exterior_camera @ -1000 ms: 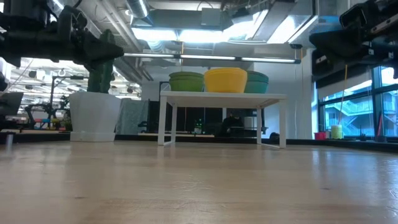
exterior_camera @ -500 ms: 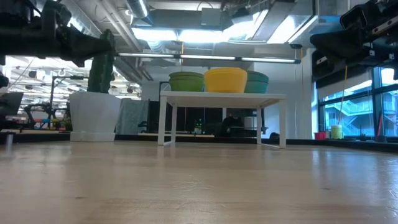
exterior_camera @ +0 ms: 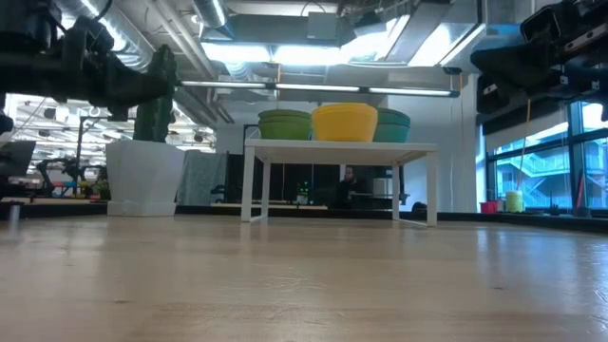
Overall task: Pick & Place Mini bowls
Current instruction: Return to Home Position
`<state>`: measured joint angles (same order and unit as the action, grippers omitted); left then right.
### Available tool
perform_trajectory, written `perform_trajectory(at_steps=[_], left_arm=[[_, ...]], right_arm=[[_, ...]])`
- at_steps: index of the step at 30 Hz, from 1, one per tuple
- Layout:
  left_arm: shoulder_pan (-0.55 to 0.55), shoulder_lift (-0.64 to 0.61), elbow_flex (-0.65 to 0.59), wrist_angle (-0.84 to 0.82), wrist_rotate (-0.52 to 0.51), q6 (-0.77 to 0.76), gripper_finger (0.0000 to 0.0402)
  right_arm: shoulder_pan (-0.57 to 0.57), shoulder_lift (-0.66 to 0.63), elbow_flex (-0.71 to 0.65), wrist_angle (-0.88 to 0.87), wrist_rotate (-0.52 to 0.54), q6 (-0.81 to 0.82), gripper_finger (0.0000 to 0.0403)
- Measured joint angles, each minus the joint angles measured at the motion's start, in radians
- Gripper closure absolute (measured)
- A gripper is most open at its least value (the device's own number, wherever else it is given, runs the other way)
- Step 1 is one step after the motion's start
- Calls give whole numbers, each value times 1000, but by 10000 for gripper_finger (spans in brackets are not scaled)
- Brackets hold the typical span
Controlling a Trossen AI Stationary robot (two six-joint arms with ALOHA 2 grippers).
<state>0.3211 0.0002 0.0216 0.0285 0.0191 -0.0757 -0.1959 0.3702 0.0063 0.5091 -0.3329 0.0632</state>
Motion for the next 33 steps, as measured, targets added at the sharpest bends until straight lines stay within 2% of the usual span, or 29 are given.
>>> perform_trajectory(at_steps=[3,15,20,22,26,30,33], left_arm=[[0,2,-12,16,-1,-4,353],[0,3,-13,48,63,-16,353],[0,3,-13,1,63,-10,353],[0,4,-13,1,63,-14,353],[0,4,-13,1,63,-20,353],[0,4,-13,0,52,-52,353],[0,4,-13,11,52,-98,353]], right_arm=[[0,0,0,2,35,-10,397],[0,0,1,-5,37,-26,397],[0,0,1,-135,36,-48,397],[5,1,1,-171,1,-36,397],[24,1,1,-129,-57,-35,397],[26,0,1,-95,5,-6,397],[26,0,1,-95,7,7,397]])
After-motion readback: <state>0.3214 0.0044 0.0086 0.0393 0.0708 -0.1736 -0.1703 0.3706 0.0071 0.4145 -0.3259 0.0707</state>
